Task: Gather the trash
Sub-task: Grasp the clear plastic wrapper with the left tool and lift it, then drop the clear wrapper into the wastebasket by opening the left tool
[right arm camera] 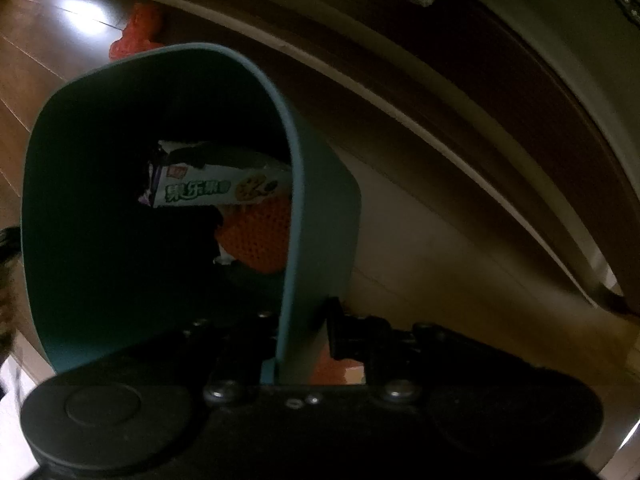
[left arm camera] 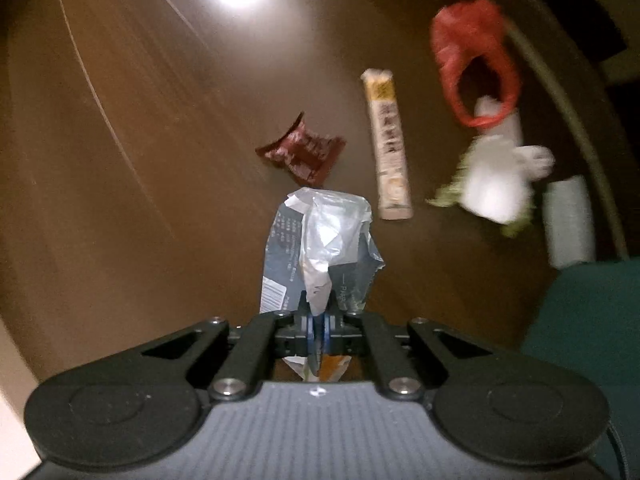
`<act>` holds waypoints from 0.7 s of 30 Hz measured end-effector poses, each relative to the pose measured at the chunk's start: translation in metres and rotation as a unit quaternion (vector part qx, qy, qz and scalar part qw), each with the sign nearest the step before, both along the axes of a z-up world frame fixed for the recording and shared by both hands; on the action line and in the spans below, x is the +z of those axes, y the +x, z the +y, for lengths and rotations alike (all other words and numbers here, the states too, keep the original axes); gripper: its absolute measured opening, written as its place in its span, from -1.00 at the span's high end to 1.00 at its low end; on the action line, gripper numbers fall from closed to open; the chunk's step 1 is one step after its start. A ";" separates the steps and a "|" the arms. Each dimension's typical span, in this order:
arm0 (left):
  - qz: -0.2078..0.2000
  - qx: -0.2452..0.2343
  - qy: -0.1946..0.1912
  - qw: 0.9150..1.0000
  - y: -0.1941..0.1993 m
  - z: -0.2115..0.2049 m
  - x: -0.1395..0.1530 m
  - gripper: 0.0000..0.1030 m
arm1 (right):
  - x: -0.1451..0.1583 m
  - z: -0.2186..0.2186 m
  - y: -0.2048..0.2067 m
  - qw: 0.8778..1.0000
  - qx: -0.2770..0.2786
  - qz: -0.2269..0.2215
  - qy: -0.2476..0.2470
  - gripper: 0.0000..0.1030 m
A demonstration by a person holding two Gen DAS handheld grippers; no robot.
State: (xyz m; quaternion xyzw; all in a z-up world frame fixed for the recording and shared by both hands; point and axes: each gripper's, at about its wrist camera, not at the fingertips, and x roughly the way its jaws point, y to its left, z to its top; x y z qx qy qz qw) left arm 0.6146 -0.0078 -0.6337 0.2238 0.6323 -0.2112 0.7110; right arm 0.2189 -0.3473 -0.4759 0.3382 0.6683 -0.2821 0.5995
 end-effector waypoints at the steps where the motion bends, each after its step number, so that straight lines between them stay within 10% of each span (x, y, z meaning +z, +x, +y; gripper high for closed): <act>1: -0.001 -0.005 -0.003 1.000 -0.005 0.001 0.021 0.92 | 0.000 0.001 -0.001 1.000 0.001 -0.001 -0.001 0.76; 12: -0.008 -0.086 -0.032 0.996 -0.079 -0.003 0.227 0.92 | 0.014 0.003 0.001 0.999 0.021 -0.015 -0.027 0.76; 21: 0.031 -0.211 -0.055 0.975 -0.185 -0.046 0.285 0.91 | 0.025 0.008 0.000 0.998 0.057 -0.025 -0.028 0.75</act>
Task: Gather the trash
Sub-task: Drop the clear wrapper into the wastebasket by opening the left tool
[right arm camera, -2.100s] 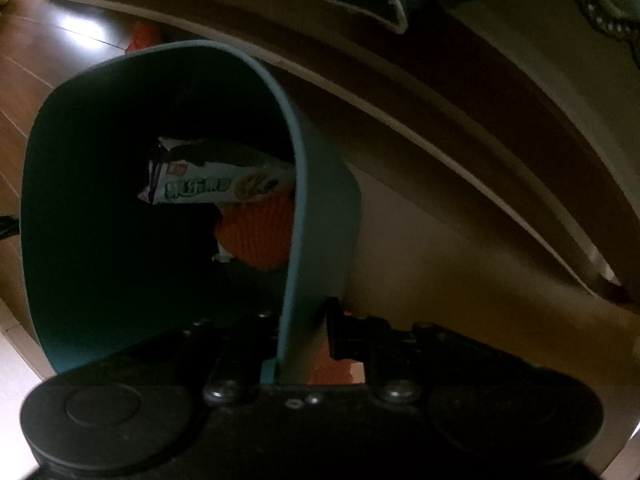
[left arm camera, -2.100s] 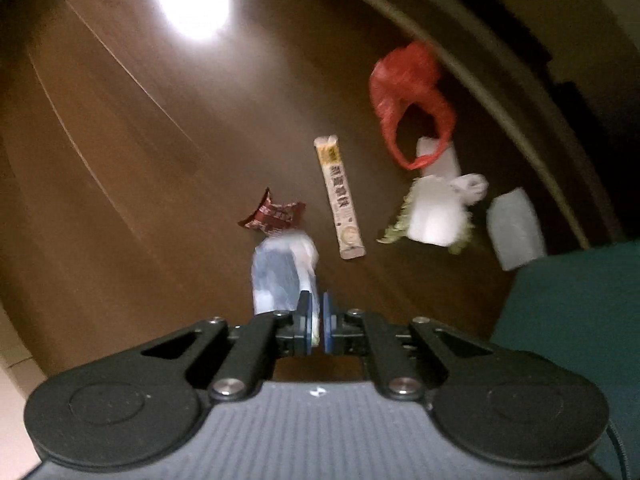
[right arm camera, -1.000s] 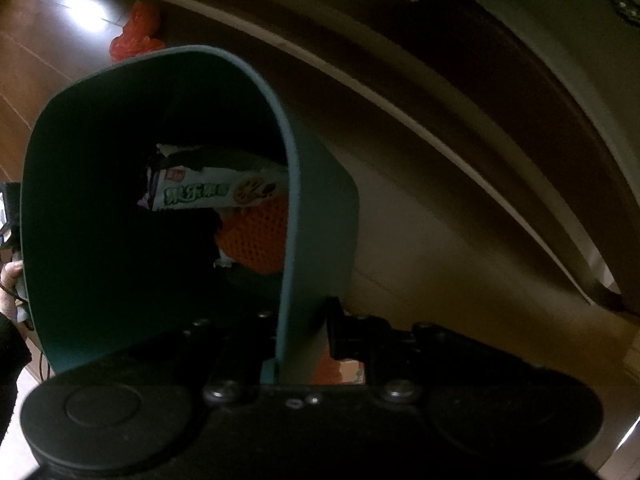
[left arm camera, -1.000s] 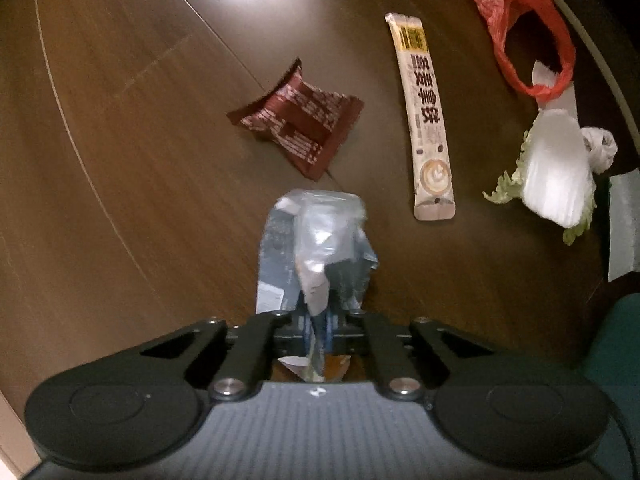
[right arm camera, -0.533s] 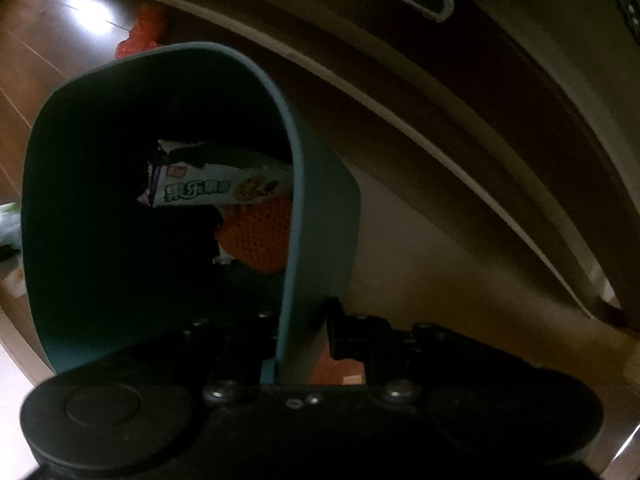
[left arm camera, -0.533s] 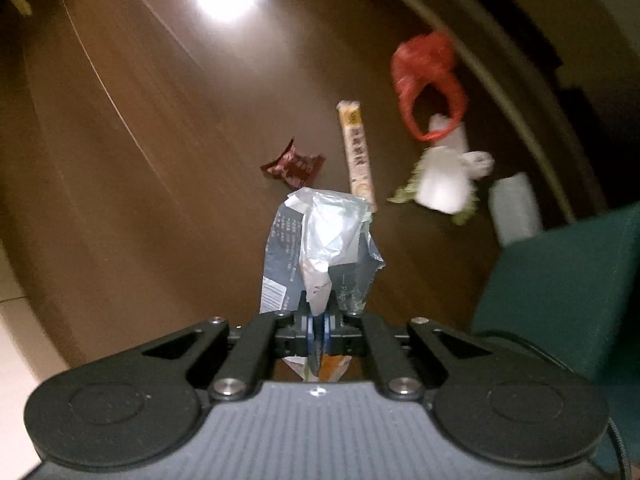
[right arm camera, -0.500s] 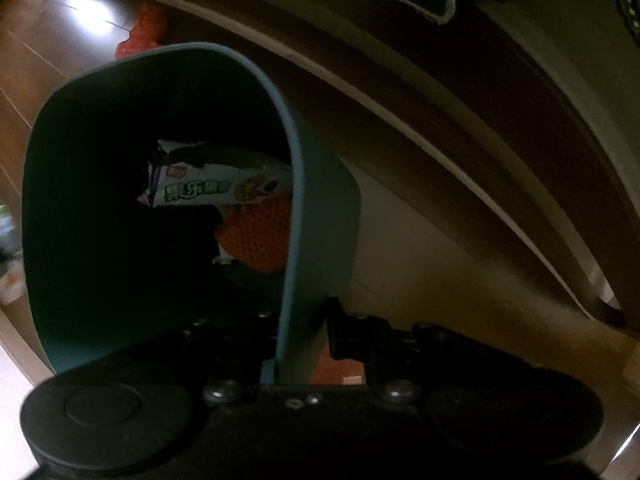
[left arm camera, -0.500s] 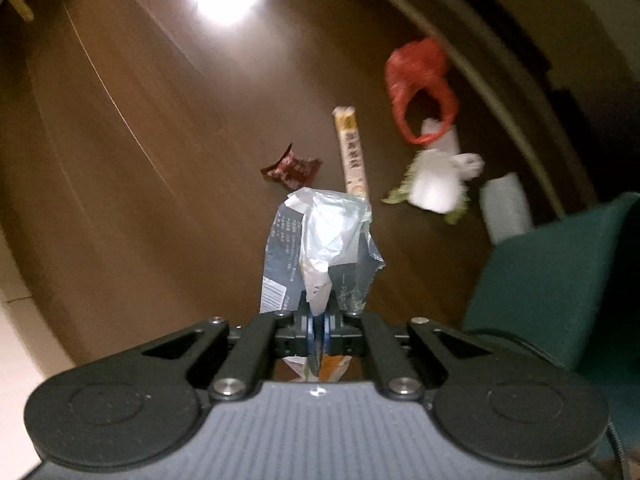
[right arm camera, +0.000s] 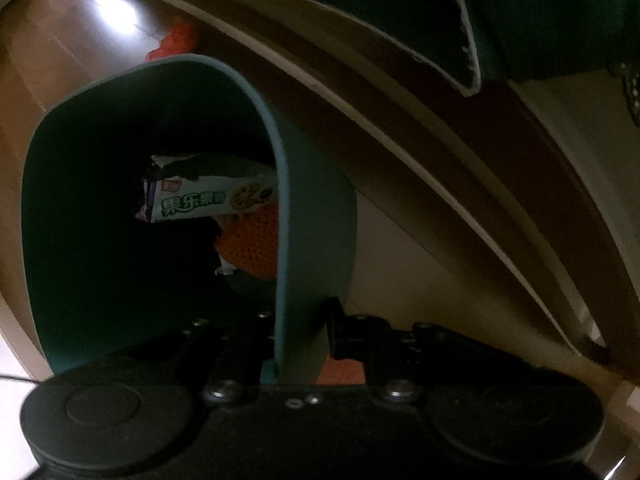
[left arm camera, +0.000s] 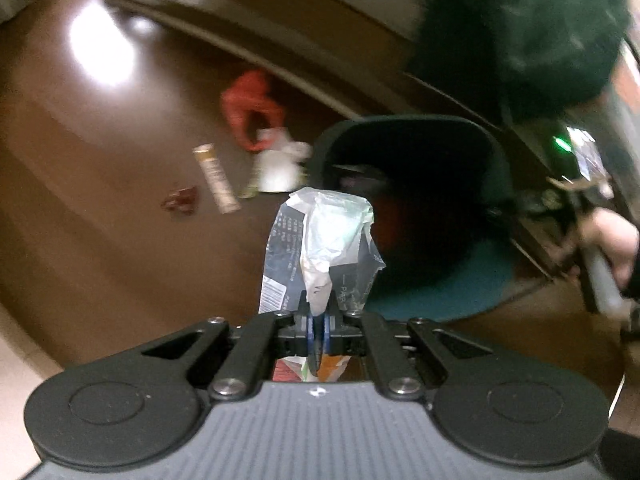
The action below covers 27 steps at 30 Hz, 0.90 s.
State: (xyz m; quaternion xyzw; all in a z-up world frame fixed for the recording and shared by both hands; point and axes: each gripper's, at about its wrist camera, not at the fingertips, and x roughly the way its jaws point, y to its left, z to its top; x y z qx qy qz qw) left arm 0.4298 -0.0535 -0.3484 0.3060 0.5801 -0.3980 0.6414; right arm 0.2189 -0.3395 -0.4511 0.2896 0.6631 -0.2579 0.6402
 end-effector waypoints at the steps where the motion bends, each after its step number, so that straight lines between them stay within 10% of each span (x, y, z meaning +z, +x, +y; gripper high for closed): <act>1: 0.001 -0.016 0.002 1.000 -0.012 -0.009 -0.003 0.91 | 0.003 0.002 0.000 1.000 0.004 -0.001 -0.001 0.75; 22: 0.027 -0.039 0.086 0.995 -0.073 -0.095 -0.100 0.78 | 0.039 0.006 -0.010 0.999 0.014 -0.006 0.038 0.75; 27: 0.037 -0.024 0.087 0.995 -0.078 -0.102 -0.099 -0.48 | 0.044 0.005 -0.009 0.999 0.024 -0.012 0.039 0.75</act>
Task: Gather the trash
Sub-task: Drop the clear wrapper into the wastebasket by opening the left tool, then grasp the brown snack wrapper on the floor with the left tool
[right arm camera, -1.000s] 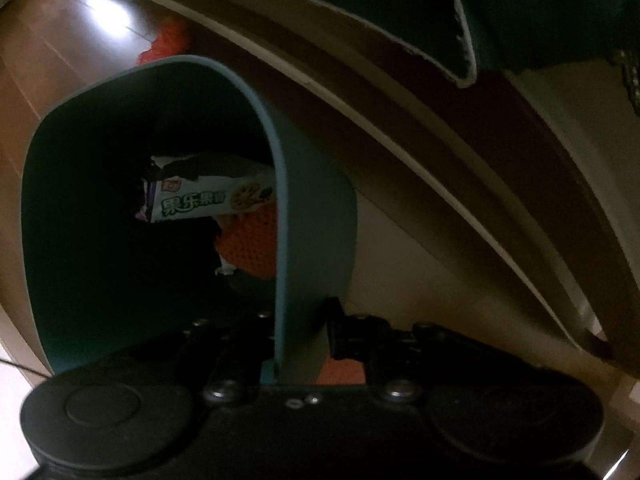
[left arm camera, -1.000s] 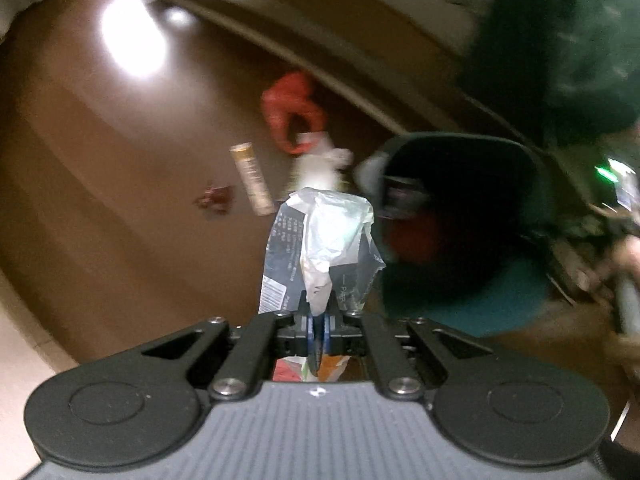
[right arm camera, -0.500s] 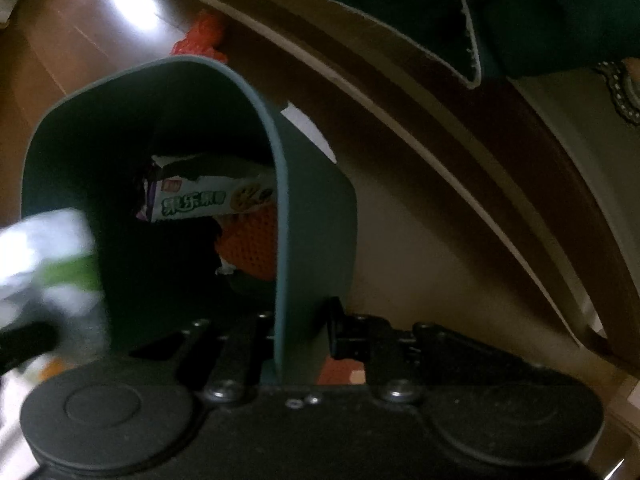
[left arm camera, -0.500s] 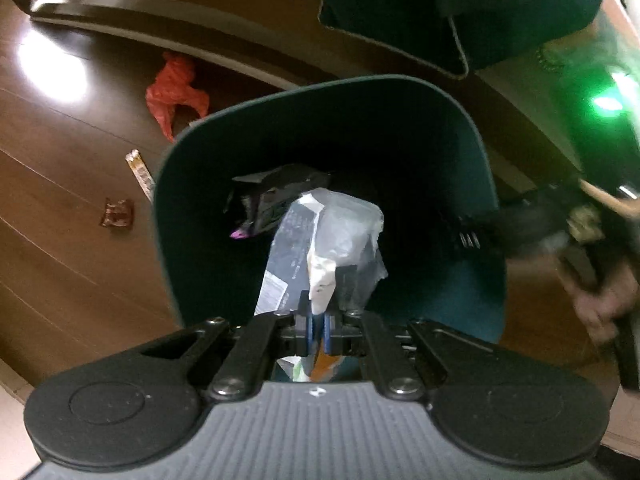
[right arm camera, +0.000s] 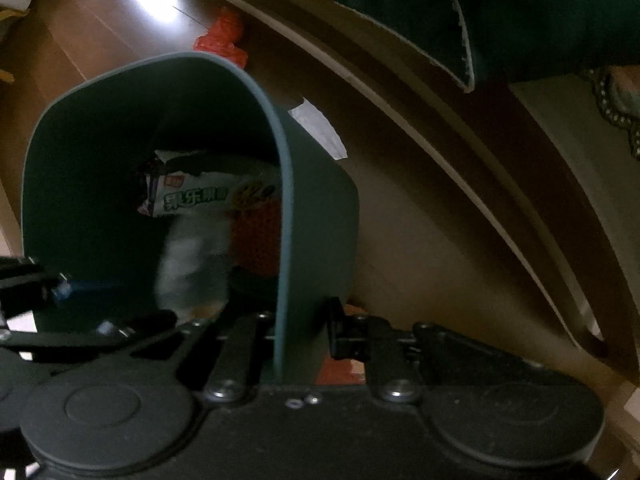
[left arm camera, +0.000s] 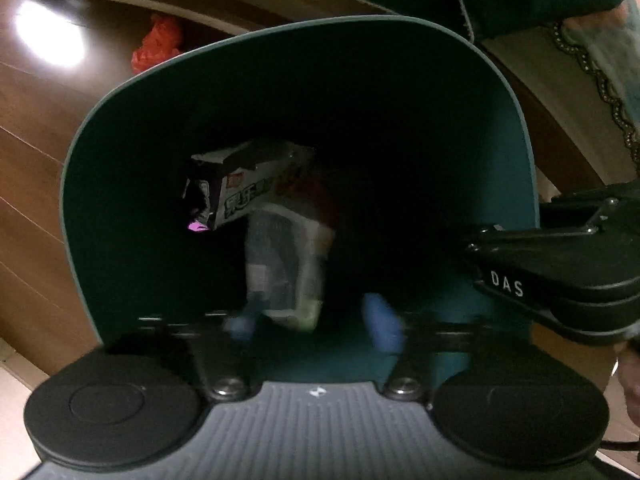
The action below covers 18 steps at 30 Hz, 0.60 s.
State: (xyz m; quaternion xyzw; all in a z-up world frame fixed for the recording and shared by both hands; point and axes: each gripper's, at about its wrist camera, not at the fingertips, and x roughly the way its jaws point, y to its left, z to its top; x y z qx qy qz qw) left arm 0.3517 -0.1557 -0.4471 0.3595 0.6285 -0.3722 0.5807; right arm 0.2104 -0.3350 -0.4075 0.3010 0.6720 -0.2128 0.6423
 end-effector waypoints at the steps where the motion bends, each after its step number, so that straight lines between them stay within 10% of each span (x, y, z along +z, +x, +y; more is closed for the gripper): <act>1: 0.006 0.005 -0.006 1.000 0.000 -0.002 0.002 -0.50 | 0.002 -0.002 -0.001 1.000 0.001 -0.002 0.001 0.75; 18: -0.030 0.106 -0.073 0.991 0.036 0.076 0.093 -0.52 | -0.004 -0.004 0.010 1.000 0.029 0.003 -0.001 0.75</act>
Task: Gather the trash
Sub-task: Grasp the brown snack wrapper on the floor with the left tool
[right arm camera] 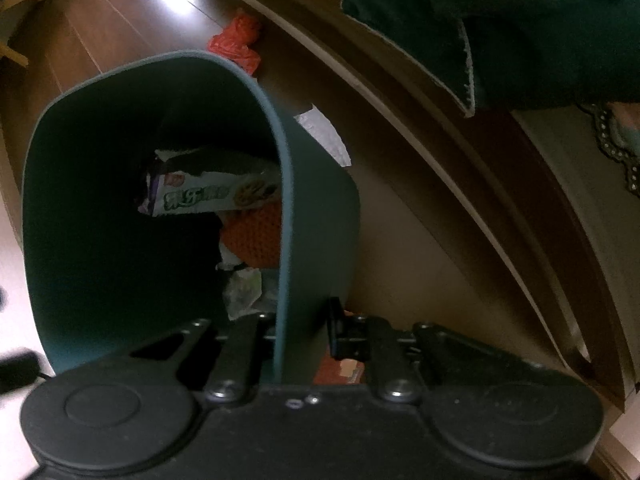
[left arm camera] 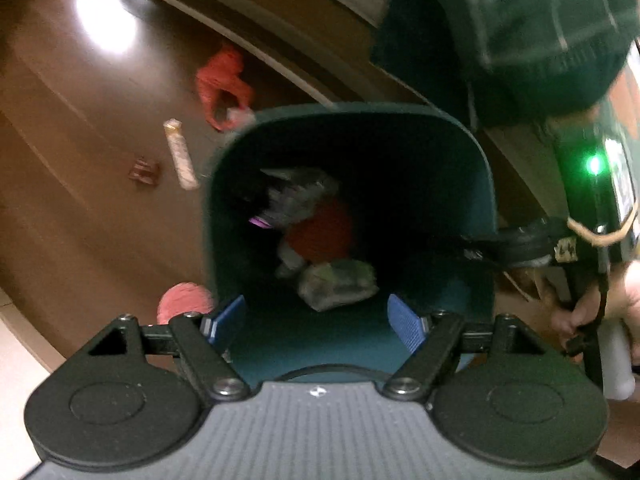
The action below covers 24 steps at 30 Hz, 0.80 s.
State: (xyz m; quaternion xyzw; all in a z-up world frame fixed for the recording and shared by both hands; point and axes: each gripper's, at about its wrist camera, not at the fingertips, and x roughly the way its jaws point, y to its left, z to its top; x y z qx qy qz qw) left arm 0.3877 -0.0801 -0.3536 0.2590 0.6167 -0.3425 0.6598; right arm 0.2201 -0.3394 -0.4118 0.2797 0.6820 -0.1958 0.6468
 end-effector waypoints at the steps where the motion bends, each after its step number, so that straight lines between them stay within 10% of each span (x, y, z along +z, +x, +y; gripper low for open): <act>1: -0.007 0.006 0.000 1.000 0.011 0.006 0.003 -0.52 | -0.001 0.000 0.002 1.000 -0.001 0.003 -0.002 0.75; 10: -0.077 0.030 0.040 0.996 0.141 0.048 -0.050 -0.60 | -0.017 0.007 0.026 0.999 -0.025 0.023 -0.013 0.75; 19: -0.079 0.001 0.062 0.995 0.241 0.047 -0.198 -0.60 | -0.040 0.004 0.031 0.998 -0.054 0.023 0.007 0.75; 24: -0.039 0.062 0.038 0.997 0.296 0.047 -0.273 -0.60 | -0.053 -0.004 0.023 0.996 -0.081 0.044 0.013 0.75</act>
